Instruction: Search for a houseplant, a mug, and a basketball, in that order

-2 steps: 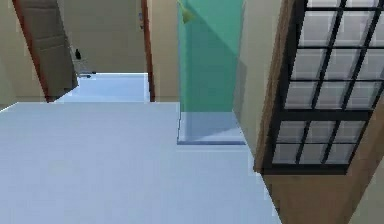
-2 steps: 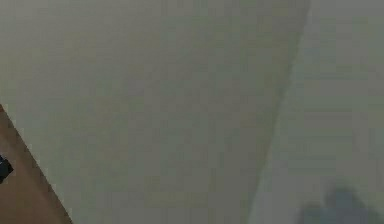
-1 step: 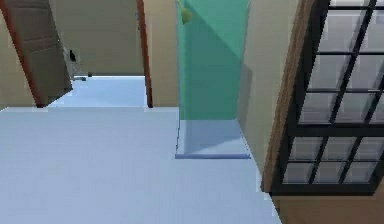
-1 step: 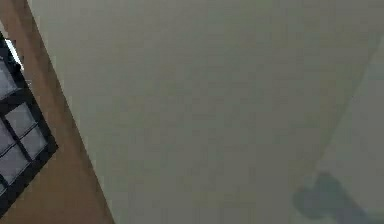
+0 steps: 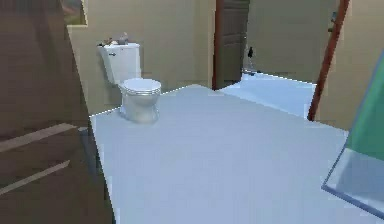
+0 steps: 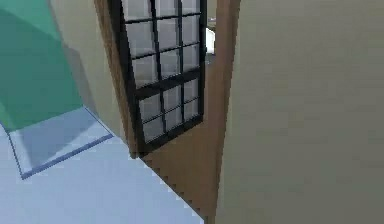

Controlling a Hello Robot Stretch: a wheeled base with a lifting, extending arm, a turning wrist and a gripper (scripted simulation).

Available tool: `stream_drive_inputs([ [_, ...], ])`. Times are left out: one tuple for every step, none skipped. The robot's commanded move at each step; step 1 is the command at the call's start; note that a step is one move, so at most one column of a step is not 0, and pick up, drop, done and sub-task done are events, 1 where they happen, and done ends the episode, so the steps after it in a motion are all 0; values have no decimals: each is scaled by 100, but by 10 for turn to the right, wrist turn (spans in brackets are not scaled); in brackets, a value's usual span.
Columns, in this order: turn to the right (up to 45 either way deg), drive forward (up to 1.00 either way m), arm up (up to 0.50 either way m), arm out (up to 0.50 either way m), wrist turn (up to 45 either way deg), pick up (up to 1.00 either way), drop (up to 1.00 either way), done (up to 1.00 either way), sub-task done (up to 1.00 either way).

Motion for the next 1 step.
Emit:
stream_drive_inputs([
  [-450, 0, 0, 0, 0, 0, 0, 0, 0],
])
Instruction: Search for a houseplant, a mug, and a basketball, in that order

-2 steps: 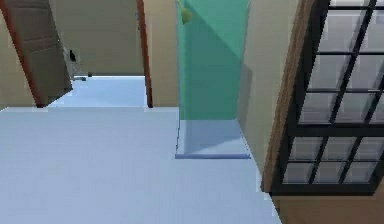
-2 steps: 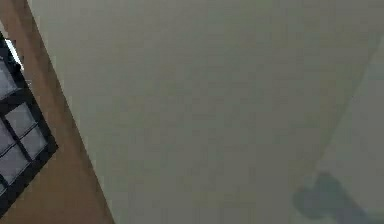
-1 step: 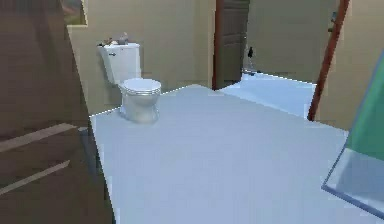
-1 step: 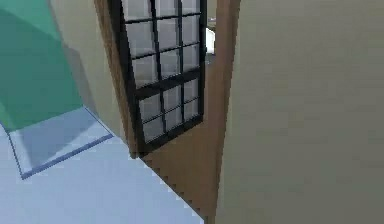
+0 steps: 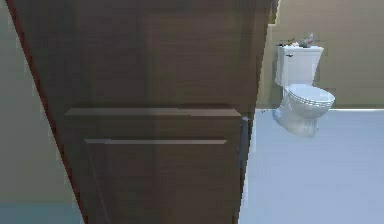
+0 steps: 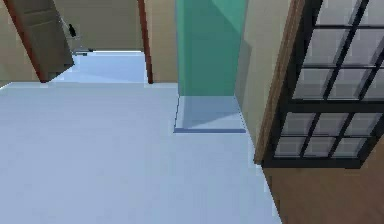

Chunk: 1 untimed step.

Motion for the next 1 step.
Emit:
stream_drive_inputs([
  [-90, 0, 0, 0, 0, 0, 0, 0, 0],
])
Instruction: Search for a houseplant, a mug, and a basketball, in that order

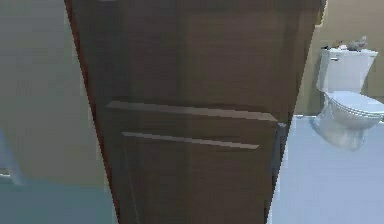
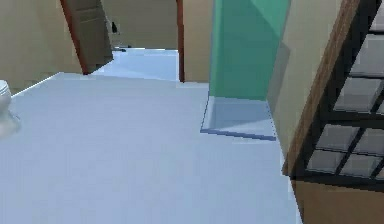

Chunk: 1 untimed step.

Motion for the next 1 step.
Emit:
stream_drive_inputs([
  [0, 45, 0, 0, 0, 0, 0, 0, 0],
])
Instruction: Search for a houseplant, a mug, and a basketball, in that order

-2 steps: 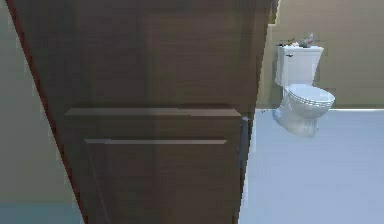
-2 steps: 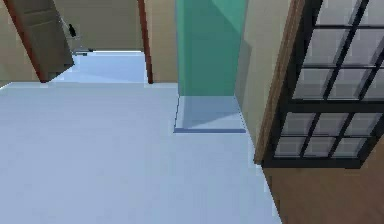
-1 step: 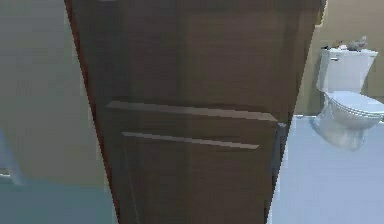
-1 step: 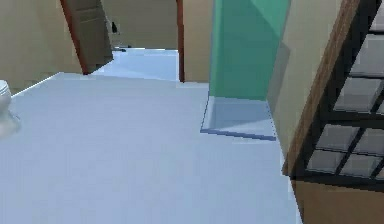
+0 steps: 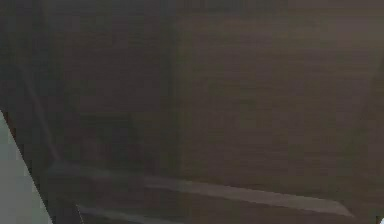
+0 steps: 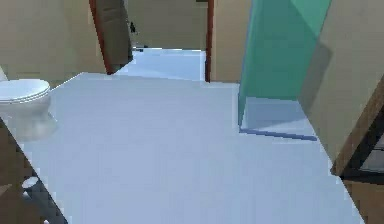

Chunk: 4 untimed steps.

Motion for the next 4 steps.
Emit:
stream_drive_inputs([
  [-450, 0, 0, 0, 0, 0, 0, 0, 0],
  [-450, 0, 0, 0, 0, 0, 0, 0, 0],
  [-60, 0, 0, 0, 0, 0, 0, 0, 0],
  [0, 35, 0, 0, 0, 0, 0, 0, 0],
])
